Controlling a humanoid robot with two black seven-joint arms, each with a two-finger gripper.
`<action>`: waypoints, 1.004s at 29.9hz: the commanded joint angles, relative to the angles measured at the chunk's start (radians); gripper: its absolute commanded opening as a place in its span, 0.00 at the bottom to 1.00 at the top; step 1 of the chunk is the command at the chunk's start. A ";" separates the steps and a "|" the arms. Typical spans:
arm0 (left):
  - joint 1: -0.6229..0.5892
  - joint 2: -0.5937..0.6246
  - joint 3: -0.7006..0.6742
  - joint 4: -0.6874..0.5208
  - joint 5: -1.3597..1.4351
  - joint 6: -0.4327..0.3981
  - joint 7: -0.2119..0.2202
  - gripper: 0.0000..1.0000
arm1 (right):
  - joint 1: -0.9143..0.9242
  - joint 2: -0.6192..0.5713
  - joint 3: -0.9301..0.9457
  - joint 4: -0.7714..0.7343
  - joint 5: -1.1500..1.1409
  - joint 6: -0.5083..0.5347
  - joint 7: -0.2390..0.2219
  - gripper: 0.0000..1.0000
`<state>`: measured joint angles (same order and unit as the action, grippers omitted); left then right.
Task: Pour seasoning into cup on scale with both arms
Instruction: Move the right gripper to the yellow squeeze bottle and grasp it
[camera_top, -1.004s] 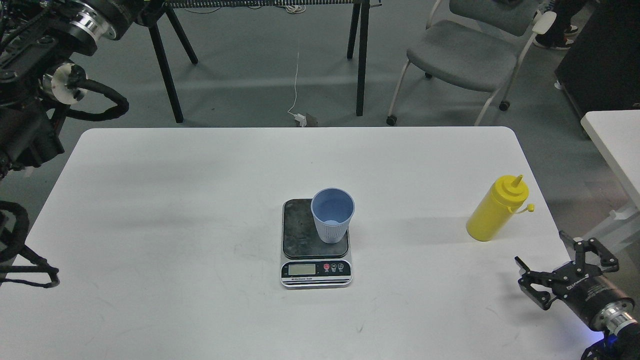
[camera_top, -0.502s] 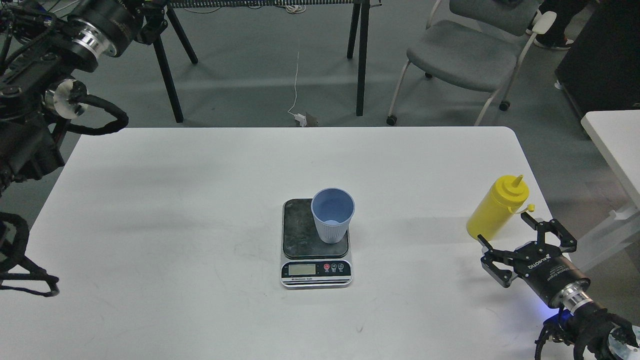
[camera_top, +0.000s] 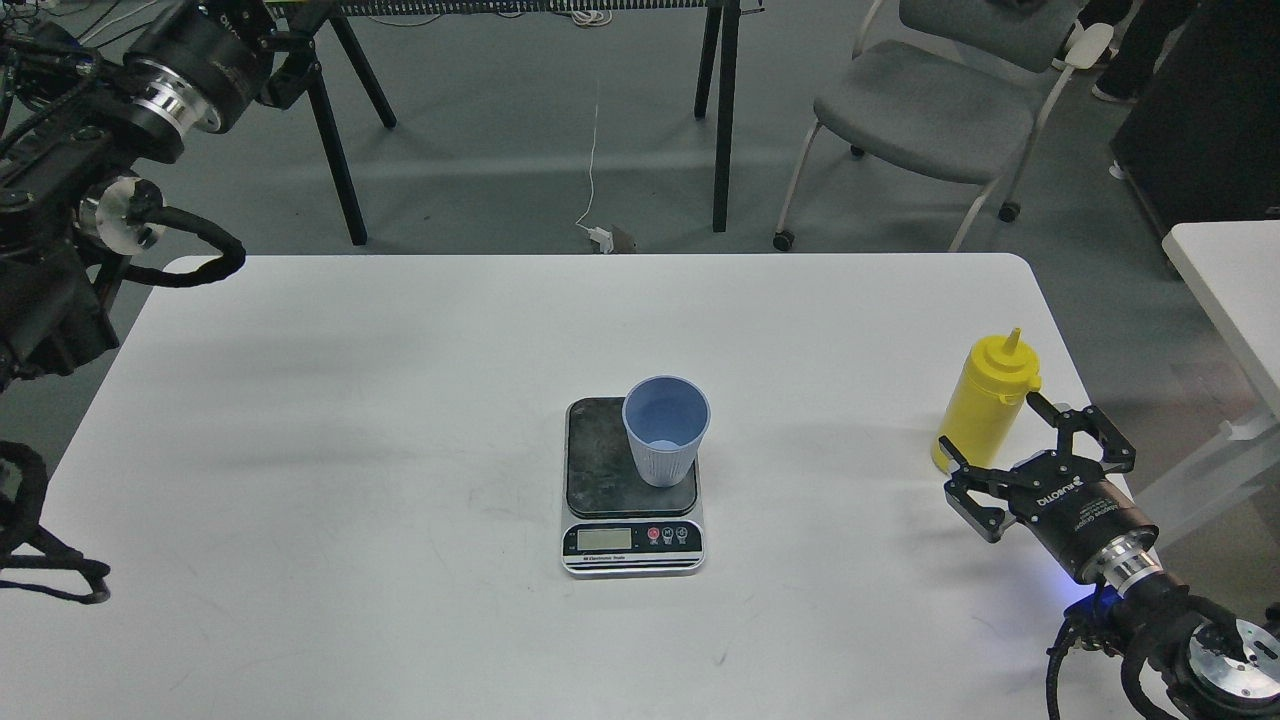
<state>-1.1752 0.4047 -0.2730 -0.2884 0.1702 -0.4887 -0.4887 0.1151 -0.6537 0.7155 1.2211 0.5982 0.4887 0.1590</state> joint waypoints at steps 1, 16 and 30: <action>0.000 -0.001 0.001 0.000 0.000 0.000 0.000 0.98 | -0.021 -0.004 0.008 0.000 -0.003 0.000 0.001 1.00; 0.008 0.000 0.001 0.000 0.002 0.000 0.000 0.98 | -0.037 -0.003 0.073 -0.049 -0.003 0.000 -0.001 1.00; 0.009 -0.004 0.003 0.000 0.002 0.000 0.000 0.98 | -0.020 0.078 0.117 -0.127 -0.014 0.000 0.004 1.00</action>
<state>-1.1659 0.4010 -0.2715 -0.2885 0.1716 -0.4887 -0.4887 0.0862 -0.5880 0.8312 1.1131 0.5909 0.4887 0.1612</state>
